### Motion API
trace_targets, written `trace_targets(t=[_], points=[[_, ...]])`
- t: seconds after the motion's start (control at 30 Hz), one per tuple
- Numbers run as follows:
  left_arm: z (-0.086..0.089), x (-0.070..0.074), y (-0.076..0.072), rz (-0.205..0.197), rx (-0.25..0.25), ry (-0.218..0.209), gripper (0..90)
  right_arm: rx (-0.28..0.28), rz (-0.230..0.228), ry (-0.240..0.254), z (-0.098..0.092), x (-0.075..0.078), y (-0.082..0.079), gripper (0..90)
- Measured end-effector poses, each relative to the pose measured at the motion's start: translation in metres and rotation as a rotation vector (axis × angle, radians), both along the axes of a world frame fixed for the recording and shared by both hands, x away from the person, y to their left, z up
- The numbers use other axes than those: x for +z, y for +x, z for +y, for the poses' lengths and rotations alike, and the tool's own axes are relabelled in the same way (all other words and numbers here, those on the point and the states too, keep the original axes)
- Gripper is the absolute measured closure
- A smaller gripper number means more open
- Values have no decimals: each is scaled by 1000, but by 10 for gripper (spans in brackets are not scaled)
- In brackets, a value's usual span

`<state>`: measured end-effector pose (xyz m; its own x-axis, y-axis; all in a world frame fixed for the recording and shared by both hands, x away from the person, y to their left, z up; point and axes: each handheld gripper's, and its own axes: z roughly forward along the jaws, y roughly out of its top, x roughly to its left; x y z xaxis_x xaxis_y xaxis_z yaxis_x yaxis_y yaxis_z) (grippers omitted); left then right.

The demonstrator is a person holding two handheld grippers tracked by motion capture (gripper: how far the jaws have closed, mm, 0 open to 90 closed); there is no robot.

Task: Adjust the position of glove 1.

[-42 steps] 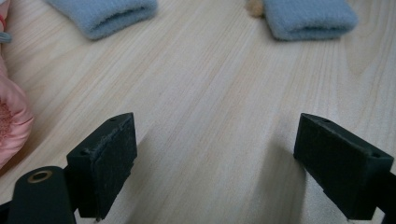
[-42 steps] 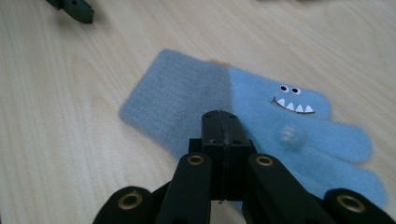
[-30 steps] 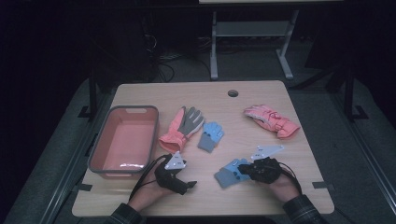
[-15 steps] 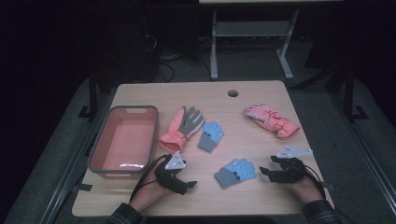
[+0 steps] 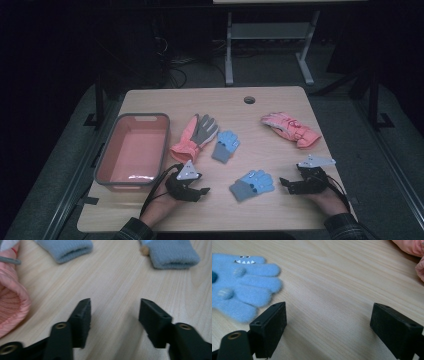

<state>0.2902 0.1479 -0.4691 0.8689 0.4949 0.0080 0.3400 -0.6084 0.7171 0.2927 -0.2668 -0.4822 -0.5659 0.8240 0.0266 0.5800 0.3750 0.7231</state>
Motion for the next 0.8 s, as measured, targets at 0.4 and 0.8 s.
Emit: trace_targets(t=[0.4, 0.8], points=[[-18, 16, 19, 90, 16, -34, 894, 2, 0, -2, 0, 0, 0, 129], [-49, 34, 51, 35, 51, -27, 895, -1, 2, -2, 0, 0, 0, 130]])
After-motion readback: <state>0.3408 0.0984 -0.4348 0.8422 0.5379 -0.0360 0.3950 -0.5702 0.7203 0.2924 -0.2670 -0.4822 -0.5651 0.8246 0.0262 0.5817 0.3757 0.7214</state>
